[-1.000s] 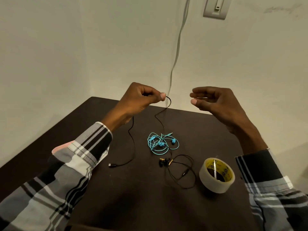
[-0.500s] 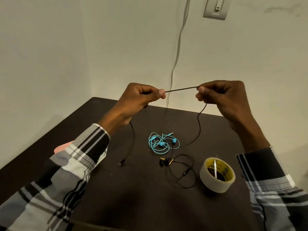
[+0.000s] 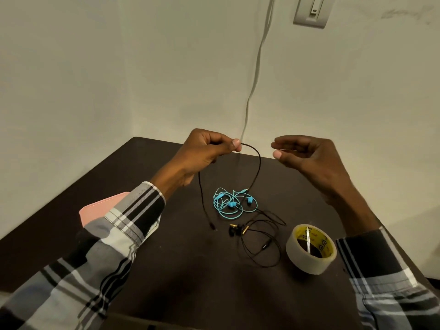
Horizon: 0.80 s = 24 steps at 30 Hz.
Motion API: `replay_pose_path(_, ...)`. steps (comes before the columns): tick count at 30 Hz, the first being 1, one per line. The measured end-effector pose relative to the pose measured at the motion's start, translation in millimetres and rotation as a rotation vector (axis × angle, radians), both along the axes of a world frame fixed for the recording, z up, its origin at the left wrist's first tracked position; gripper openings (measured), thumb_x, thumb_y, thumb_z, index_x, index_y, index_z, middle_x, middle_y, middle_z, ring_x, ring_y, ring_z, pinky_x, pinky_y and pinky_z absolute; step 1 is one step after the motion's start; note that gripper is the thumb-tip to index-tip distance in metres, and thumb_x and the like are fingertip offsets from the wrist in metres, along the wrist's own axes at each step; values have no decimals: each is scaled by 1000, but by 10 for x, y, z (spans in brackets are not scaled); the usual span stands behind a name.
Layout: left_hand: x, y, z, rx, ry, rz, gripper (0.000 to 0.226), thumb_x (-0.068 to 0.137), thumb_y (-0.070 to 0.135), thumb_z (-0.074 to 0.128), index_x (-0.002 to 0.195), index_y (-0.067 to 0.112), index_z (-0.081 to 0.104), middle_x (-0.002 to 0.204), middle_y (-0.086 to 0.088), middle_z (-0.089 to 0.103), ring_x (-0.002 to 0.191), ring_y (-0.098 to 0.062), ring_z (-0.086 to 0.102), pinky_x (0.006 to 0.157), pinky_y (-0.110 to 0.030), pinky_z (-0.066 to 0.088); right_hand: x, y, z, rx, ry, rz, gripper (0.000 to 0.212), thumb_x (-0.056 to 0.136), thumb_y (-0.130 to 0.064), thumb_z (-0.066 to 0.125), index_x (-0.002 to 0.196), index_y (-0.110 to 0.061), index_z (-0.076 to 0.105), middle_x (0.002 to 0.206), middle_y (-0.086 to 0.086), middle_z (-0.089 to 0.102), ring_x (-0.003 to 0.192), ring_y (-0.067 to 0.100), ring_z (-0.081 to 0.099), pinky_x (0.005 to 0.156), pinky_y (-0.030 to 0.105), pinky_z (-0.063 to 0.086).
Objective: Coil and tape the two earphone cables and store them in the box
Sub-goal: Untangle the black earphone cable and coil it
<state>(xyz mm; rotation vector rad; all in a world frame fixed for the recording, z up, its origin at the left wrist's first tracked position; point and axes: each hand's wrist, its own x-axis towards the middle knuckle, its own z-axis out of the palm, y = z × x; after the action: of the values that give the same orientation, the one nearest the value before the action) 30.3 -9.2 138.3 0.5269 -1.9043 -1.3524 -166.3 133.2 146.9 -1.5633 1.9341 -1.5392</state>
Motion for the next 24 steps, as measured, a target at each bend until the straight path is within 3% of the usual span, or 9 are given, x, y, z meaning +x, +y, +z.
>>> replay_pose_path(2,-44,40,-25,-13,-21,-40,22,90,23,68,96,3,75,82,3,73,43,1,38,46,-8,32,154,-65,-65,-6,-20,62,36,84,-19,78,119,-14,71,108,-5,76,101,4,71,86,22,56)
replay_pose_path(5,-74,83,-28,-29,-33,-93,23,90,23,68,95,3,75,55,12,59,45,-3,27,44,-11,28,302,-161,-110,2,23,105,30,86,-18,75,115,-11,73,103,-4,76,96,2,72,85,18,56)
replay_pose_path(8,-44,67,-7,-32,-24,-98,23,89,27,68,93,6,76,61,4,60,48,-6,25,46,-14,27,318,-201,-63,-46,60,82,14,90,-16,71,102,-10,77,84,-1,78,82,5,74,75,15,54)
replay_pose_path(12,63,-36,-59,51,-26,-86,26,90,32,66,92,9,76,50,13,45,51,-9,23,51,-23,20,168,-130,87,-167,-30,-18,12,93,-19,68,100,-13,76,77,1,77,77,13,74,74,27,59)
replay_pose_path(17,150,-164,-210,167,-39,-77,26,88,35,68,91,11,77,54,7,36,47,-5,25,46,-18,21,-96,-2,145,-211,-104,-157,15,94,-22,67,103,-13,75,82,6,75,77,15,74,78,37,59)
replay_pose_path(21,114,-161,-255,202,-43,-100,25,87,36,68,91,13,77,53,7,37,46,-5,25,46,-19,19,-220,7,7,-71,-21,-183,16,89,-19,73,104,-13,74,88,6,76,84,19,75,82,38,59)
replay_pose_path(24,70,-138,-238,219,-42,-126,24,87,35,68,91,13,77,53,7,39,45,-5,25,45,-18,19,-202,22,-80,165,98,-96,40,80,-19,81,118,-17,70,110,-2,74,100,13,71,87,29,56)
